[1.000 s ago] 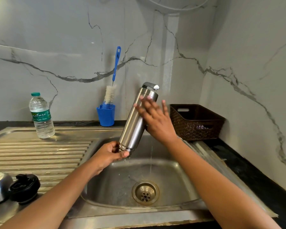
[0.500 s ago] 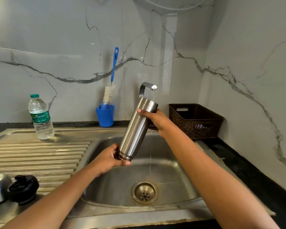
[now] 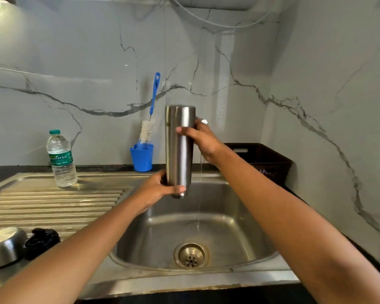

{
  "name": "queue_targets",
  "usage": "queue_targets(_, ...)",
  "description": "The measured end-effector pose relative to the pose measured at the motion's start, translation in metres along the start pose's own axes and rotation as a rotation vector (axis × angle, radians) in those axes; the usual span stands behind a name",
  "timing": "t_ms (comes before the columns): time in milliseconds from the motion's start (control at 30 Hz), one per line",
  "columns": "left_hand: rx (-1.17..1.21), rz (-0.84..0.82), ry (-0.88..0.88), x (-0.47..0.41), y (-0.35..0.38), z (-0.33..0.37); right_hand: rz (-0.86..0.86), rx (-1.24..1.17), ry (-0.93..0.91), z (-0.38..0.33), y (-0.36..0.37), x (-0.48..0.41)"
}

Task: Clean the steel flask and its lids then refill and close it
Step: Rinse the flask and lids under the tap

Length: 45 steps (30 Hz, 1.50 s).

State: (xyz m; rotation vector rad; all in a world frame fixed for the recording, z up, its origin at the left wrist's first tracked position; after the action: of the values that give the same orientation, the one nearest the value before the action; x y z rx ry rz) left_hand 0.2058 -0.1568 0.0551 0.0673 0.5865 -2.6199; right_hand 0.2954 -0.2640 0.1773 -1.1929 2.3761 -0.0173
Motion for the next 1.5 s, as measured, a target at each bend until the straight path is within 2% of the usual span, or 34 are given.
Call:
queue_targets(67,-0.086,-0.007,-0.07,-0.002,-0.001,-0.006,-0.057,0.096,0.054,0.007,0.006,-0.001)
queue_targets(200,-0.086,0.175,-0.012,-0.005,-0.013,0.001,0.052,-0.005,-0.034,0.005,0.007,-0.002)
queue_targets(333,-0.281,0.217,-0.061,-0.001,-0.013,-0.005,-0.003,0.06,0.067,0.014,0.026,-0.001)
queue_targets(400,-0.315,0.31,-0.05,0.001,-0.014,-0.006,0.115,-0.018,0.053,0.012,0.023,-0.005)
queue_targets(467,-0.32,0.394,-0.016,0.003,-0.019,-0.003,0.232,-0.019,-0.045,0.007,0.018,-0.006)
queue_targets(600,-0.392,0.163,-0.091,0.002,-0.015,-0.01,0.126,0.143,0.007,0.018,0.023,-0.004)
queue_targets(700,-0.167,0.102,-0.055,0.005,-0.02,-0.012,0.181,-0.013,0.001,0.021,0.013,-0.003)
queue_targets(767,-0.08,0.058,-0.065,0.008,-0.025,-0.012,0.15,-0.069,0.049,0.022,0.013,-0.004)
queue_targets(933,-0.12,0.124,-0.04,0.01,-0.062,0.004,0.084,-0.096,0.041,0.001,0.032,-0.023)
queue_targets(1133,-0.319,0.312,-0.126,0.029,-0.161,0.002,-0.085,0.001,0.002,-0.043,0.119,-0.061)
queue_targets(1267,-0.298,0.388,-0.181,0.063,-0.225,-0.014,-0.1,-0.006,-0.079,-0.061,0.191,-0.081)
queue_targets(1500,-0.304,0.467,-0.301,0.112,-0.276,-0.069,-0.277,0.01,0.005,-0.039,0.285,-0.092)
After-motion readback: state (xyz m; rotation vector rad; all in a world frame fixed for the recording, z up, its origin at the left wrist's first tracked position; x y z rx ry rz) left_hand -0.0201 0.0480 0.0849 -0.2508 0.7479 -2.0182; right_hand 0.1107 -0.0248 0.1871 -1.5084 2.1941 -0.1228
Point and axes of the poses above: each hand's wrist, its own x-axis away from the middle knuckle, its own y-axis out of the palm, z = x × y, the point moved 5 cm from there along -x, towards the middle knuckle
